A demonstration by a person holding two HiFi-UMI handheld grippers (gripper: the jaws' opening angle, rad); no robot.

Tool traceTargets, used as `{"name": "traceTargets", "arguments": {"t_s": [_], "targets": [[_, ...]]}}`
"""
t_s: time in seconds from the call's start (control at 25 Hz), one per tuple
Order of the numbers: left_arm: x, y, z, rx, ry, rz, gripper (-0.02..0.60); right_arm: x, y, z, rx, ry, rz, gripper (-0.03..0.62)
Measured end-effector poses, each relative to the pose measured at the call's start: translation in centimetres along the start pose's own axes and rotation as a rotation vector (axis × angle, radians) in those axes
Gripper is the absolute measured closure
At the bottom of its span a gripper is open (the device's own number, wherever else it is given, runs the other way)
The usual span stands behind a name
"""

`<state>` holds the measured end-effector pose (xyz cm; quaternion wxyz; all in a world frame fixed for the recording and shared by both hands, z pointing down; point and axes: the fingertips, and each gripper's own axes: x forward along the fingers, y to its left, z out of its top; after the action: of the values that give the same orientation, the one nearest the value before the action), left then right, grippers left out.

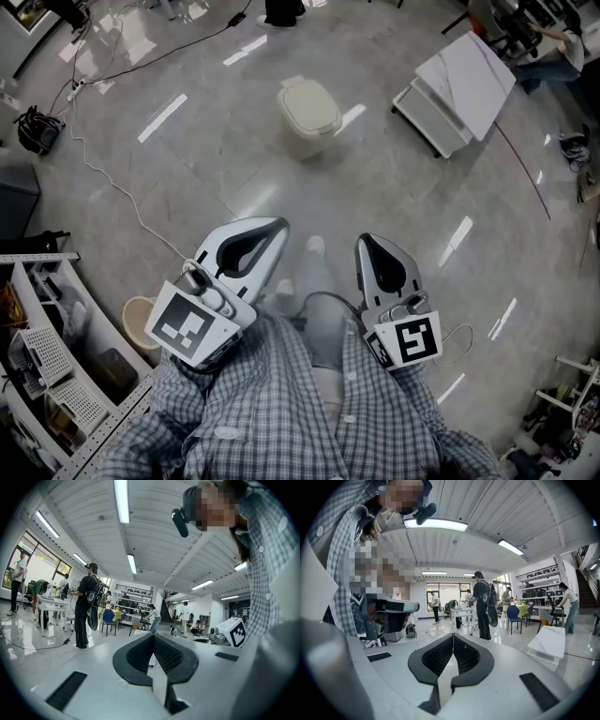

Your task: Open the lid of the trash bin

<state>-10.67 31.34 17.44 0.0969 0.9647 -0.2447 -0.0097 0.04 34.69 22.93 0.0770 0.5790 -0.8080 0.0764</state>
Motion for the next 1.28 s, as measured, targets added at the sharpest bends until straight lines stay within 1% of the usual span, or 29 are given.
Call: {"name": "traceTargets", "arguments": {"t_s": [0.04,0.08,0.16,0.24,0.36,0.52,0.68,0.88,1.08,1.28], "targets": [[0.4,0.3,0.2,0.001,-0.009,0.003,0.577,0.4,-0.4,0.1,0.002,0.002,0.005,0.576],[0.7,0.6,0.2,-0.004,0.0,0.011,0.577,0.9,-0.7,0.1,0.003,0.003,0.012,0.576],[1.2,1.4,-0.5,-0.02,0.053,0.034,0.577,2.0,-1.5,0.3,-0.001,0.005,0.028,0.576],[2.1,2.3,-0.7,-0.022,0.069,0.05,0.577,3.1,-2.2,0.5,-0.004,0.006,0.044,0.576],[3.7,3.3,-0.2,-0.026,0.048,0.065,0.577,4.4,-3.4,0.6,-0.004,0.015,0.062,0.576],[5.5,4.3,0.1,-0.025,0.051,0.088,0.577,6.3,-5.2,1.2,-0.005,0.017,0.091,0.576],[7.2,5.0,1.5,-0.005,-0.001,0.108,0.577,8.2,-6.9,2.1,-0.009,0.008,0.129,0.576],[8.5,6.6,1.5,-0.015,0.047,0.171,0.577,10.4,-8.3,3.1,-0.009,-0.003,0.174,0.576],[10.6,7.3,1.9,-0.013,0.051,0.189,0.577,11.7,-10.1,3.5,-0.007,-0.003,0.2,0.576],[12.5,8.1,1.8,-0.028,0.044,0.214,0.577,12.7,-11.6,4.3,0.013,-0.055,0.254,0.576]]}}
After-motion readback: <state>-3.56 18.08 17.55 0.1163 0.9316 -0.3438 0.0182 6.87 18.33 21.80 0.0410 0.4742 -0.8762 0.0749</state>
